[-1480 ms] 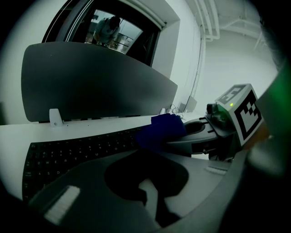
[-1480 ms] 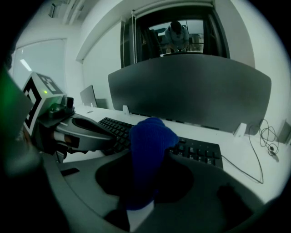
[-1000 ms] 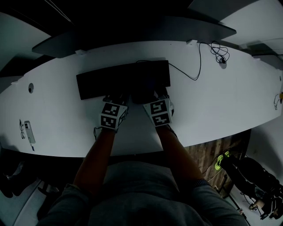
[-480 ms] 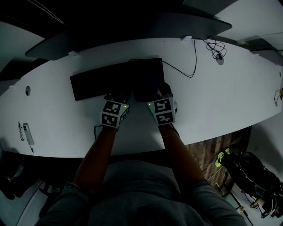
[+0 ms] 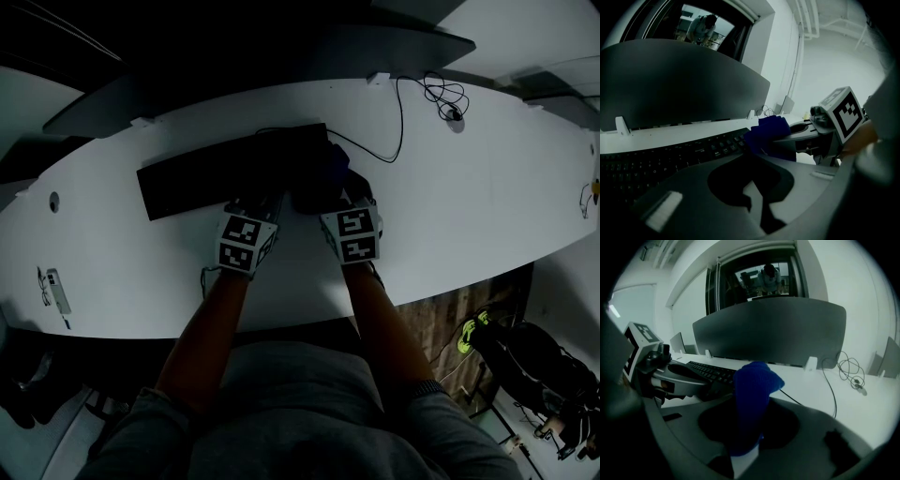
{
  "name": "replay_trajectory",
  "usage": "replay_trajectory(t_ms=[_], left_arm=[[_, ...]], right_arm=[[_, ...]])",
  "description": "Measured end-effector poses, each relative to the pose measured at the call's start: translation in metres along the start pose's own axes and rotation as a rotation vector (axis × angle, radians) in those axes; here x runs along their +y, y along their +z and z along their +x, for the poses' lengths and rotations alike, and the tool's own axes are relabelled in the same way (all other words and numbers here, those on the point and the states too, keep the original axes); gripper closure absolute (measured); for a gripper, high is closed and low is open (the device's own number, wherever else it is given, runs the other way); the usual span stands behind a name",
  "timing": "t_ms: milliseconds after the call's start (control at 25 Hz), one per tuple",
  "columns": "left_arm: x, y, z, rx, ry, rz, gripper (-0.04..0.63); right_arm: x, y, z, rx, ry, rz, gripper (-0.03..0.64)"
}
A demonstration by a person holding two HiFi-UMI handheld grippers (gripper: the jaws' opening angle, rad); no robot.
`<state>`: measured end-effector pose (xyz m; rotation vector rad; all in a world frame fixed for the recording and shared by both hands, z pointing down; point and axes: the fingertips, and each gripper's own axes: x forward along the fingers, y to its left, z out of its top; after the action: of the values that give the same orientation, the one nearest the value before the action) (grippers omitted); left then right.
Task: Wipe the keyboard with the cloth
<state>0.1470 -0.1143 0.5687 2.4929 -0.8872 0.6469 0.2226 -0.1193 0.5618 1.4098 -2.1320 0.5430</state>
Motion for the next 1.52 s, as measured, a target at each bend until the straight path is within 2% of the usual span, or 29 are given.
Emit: replay_trajectory(t_ms=[400,600,840,1080,1160,1280,1520], left_arm=[[-0.008,0.020,-0.016,-0.040,0.025,0.007,0.588],[-0.004,0.034,-0.054,-0.105,0.015,0.024,0.588],[0.007,0.049,-0.129,-0.164,0.013,0.109,0.588],[-0.004,0.069,-0.237,-0.263,-0.059,0.186,0.588],[-0.014,0.080,-0.274,-0.308,-0.091,0.215,0.588],[-0.029,0.095,-0.327,-0.351,-0.126,0.214,0.588],[-0.046,0.111,-0.403,-0.418,-0.150,0.213,0.586]], right_arm=[[-0.055,-0.018,-0.018,0.027,-0.082,0.059,0.494],[-0.044,0.008,-0.038,-0.055,-0.064,0.077,0.494],[0.033,0.075,-0.090,-0.254,0.065,0.079,0.494],[0.147,0.122,-0.157,-0.387,0.193,0.020,0.494],[0.182,0.135,-0.179,-0.404,0.209,-0.005,0.494],[0.227,0.162,-0.212,-0.466,0.228,-0.053,0.494],[0.292,0.198,-0.257,-0.545,0.228,-0.137,0.492]])
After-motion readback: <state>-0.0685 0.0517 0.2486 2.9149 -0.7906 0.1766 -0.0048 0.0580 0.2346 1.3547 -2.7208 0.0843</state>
